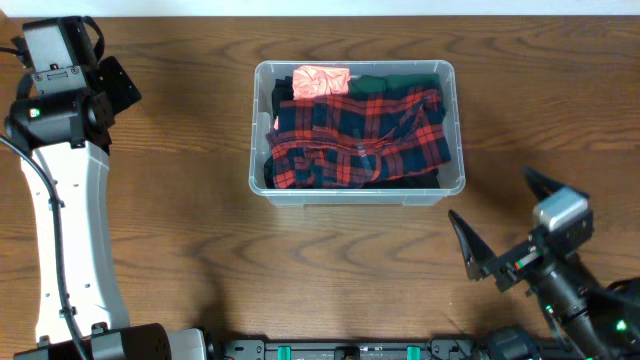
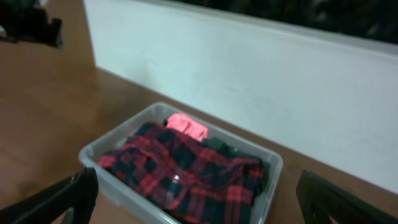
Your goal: Pack container
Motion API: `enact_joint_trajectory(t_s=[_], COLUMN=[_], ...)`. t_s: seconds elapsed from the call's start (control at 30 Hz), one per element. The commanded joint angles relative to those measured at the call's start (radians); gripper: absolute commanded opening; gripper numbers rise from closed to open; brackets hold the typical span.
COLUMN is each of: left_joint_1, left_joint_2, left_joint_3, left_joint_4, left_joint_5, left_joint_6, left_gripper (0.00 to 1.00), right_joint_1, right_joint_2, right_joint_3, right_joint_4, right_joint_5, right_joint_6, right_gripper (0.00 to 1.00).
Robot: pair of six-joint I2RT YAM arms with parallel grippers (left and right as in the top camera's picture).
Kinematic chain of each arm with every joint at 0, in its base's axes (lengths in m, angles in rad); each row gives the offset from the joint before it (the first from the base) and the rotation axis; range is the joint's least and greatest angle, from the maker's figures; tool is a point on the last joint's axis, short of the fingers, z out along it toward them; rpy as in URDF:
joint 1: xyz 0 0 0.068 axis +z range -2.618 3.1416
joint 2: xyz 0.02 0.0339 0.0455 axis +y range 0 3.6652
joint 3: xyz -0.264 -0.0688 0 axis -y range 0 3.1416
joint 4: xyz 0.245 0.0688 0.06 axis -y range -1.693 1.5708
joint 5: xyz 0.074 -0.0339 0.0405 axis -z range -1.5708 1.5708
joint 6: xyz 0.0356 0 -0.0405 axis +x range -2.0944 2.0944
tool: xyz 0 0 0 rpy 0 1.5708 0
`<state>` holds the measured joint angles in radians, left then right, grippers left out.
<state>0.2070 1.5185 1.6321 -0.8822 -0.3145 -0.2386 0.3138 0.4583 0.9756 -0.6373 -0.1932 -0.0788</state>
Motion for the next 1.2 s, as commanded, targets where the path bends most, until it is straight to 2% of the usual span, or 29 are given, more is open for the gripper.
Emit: enact_joint_trajectory(t_s=[0.0,0.3,0.53,0.67,1.17], left_joint_1=[0.003,0.003,0.003,0.003,0.003], left_joint_2=[0.001,0.001,0.001,0.001,0.001], left_joint_3=[-0.001,-0.001,-0.001,-0.001,-0.001], left_joint_4=[0.0,0.0,0.0,0.0,0.0], left_joint_5=[-0.013,-0.013,-0.013,-0.013,-0.013], left_joint_6=[0.001,0.001,0.001,0.001,0.0], left_gripper=[0.98,0.98,0.98,0.98,0.98], right_joint_1=[-0.033,-0.096,-0.157,-0.197,-0.306], right_joint_2=[-0.107,-0.333,-0.403,-0.439,-0.453], right_joint_3=[-0.156,-0.605,-0.805,-0.868,-0.97], right_joint_4=[0.06,0.472,0.72,0.781,0.813], right_joint_5=[0.01,0.06,0.063,0.062,0.063], right_joint_6=[-0.009,-0.009,-0.008,-0.008,-0.005], right_gripper=[0.99,0.99,0.99,0.99,0.99])
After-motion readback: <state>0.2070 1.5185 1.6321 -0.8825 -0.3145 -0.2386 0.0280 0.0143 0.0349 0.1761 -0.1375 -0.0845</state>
